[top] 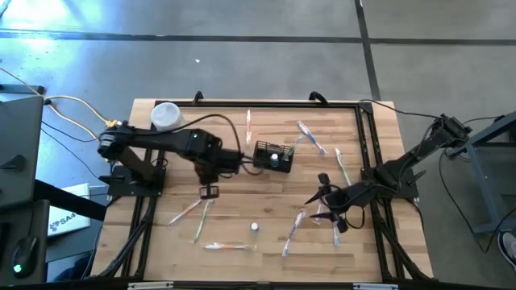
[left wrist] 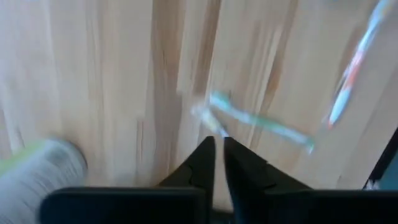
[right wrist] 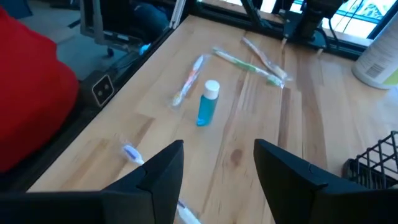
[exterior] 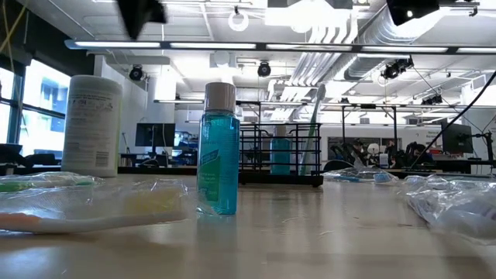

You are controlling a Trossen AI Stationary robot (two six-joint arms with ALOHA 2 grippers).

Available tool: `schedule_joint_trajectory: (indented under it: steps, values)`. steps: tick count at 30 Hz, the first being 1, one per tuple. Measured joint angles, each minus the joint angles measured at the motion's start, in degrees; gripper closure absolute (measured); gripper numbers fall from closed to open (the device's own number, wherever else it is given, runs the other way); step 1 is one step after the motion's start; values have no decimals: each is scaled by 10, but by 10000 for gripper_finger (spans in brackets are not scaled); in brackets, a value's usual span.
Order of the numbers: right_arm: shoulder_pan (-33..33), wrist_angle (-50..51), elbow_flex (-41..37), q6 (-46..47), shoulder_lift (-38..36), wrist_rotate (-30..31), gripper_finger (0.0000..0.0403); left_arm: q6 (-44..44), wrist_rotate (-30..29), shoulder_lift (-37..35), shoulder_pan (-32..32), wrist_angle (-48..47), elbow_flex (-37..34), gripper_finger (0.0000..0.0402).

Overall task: Pick & Place toothbrushing station
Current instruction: Put the middle orange toothbrush into the mesh organizer

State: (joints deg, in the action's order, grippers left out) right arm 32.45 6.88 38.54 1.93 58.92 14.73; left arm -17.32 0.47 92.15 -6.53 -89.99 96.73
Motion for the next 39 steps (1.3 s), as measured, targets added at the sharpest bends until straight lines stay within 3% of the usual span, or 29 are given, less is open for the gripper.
schedule_joint_trajectory:
  steps: [5,12,23,30,39]
  values:
    - [-1,-25,0,-1,3,1,215,4,69,-61,1,71,-143,278]
    - [-5,-52,0,-26,27,3,215,-41,0,-92,1,100,-257,218]
    - [-14,-56,-1,-4,75,1,215,-119,42,-95,-15,204,-372,210]
    - [-13,-56,0,4,97,-1,215,-193,-13,-97,-75,204,-398,210]
    - [-13,-59,0,11,104,-3,215,-298,-13,-96,-150,297,-433,210]
